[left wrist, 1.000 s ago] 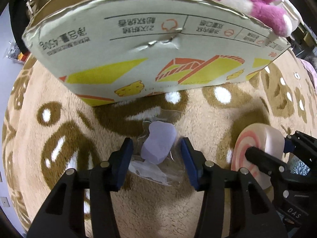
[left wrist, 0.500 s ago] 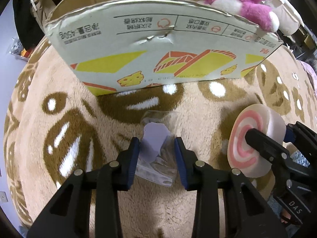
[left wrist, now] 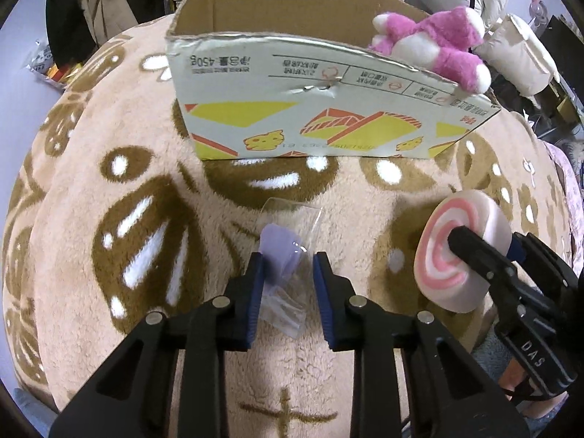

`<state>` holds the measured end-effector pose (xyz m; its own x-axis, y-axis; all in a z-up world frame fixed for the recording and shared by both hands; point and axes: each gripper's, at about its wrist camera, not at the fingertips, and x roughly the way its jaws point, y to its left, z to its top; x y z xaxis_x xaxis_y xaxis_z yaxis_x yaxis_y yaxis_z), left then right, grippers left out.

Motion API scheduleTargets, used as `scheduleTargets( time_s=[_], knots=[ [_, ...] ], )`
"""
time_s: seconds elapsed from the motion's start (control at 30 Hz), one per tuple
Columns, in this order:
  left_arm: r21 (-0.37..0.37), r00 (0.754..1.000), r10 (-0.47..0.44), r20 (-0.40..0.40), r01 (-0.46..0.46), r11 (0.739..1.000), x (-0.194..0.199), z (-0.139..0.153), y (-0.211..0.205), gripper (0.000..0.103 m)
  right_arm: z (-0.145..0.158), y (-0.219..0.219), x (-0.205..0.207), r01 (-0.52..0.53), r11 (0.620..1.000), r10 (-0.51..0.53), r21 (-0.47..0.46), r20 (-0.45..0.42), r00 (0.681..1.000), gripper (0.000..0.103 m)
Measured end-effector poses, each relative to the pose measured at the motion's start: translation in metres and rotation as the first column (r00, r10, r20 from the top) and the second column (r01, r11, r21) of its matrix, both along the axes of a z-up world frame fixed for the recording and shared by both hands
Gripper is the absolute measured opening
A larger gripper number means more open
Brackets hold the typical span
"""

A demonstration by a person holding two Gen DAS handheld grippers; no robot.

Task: Organize soft objects
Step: 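Grasp clear bag with left tool while right tool grasps pink swirl cushion, then carry clear bag and swirl cushion over the box and release both inside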

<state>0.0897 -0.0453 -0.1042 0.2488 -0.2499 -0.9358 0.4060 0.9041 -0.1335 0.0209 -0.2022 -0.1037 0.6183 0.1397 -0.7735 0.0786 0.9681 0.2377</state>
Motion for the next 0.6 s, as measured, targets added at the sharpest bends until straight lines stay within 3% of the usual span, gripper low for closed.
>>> scheduleTargets(
  time_s=[0.37, 0.5, 0.6],
  knots=[
    [0.000, 0.995, 0.026, 0.096, -0.026, 1.000, -0.007, 0.027, 0.012, 0.021, 0.019, -0.002, -0.011, 0.050, 0.998, -0.049, -0.033, 0.051, 0.998, 0.037],
    [-0.049, 0.984, 0.026, 0.175, -0.018, 0.999, -0.012, 0.049, 0.011, 0.020, 0.031, -0.011, -0.017, 0.084, 0.996, -0.082, -0.019, 0.125, 0.989, 0.037],
    [-0.073, 0.957, 0.044, 0.286, -0.024, 0.997, -0.020, 0.070, 0.014, 0.020, 0.043, -0.014, -0.021, 0.099, 0.995, -0.094, -0.020, 0.187, 0.978, 0.038]
  ],
)
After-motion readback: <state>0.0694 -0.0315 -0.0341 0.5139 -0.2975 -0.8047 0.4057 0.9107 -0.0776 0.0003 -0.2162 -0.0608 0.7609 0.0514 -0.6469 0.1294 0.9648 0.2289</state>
